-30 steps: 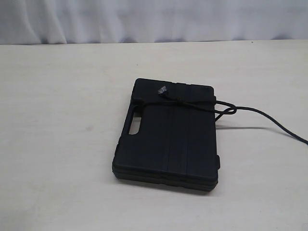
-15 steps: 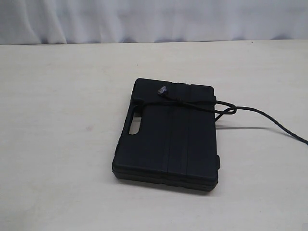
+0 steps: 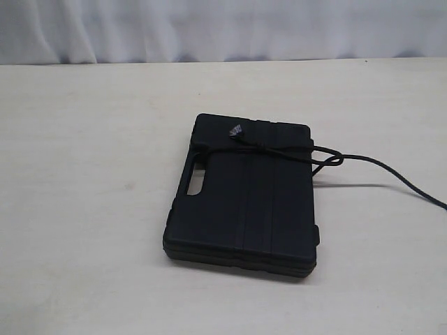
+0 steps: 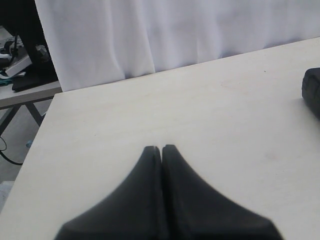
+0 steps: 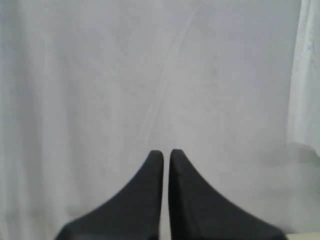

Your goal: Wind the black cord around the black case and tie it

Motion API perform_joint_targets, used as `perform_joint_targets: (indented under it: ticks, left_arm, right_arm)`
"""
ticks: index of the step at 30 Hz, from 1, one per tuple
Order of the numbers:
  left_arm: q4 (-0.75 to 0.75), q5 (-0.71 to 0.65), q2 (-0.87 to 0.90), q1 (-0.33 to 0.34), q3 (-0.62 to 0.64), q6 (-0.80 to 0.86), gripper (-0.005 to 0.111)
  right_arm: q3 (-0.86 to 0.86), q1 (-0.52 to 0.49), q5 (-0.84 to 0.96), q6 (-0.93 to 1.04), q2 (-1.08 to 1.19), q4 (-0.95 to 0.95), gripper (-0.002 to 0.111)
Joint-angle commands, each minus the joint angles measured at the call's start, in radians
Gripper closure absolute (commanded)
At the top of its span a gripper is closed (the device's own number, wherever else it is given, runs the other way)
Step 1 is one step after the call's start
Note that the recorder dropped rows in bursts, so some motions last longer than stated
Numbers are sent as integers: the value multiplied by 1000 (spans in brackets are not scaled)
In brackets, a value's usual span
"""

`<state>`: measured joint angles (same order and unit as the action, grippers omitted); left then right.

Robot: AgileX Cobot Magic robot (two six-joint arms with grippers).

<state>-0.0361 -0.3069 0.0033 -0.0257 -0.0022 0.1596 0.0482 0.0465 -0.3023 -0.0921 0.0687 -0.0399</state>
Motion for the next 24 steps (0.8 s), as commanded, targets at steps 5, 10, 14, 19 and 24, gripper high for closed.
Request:
perform_joint_targets:
  ticks: [5, 10, 14, 19, 24]
  left_arm:
    - [-1, 3, -3, 0, 2, -3, 107]
    - [-1, 3, -3, 0, 2, -3, 107]
    - [-3, 1, -3, 0, 2, -3, 107]
    - [-3, 1, -3, 0, 2, -3, 107]
    - [-3, 1, -3, 0, 2, -3, 107]
  right_arm:
    - [-48, 2, -118, -1, -28, 55, 104]
    - [-48, 36, 2, 24, -69, 206, 104]
    - [-48, 49, 84, 54, -69, 204, 104]
    - [-48, 49, 189, 54, -69, 173, 104]
    - [-48, 49, 388, 54, -69, 149, 104]
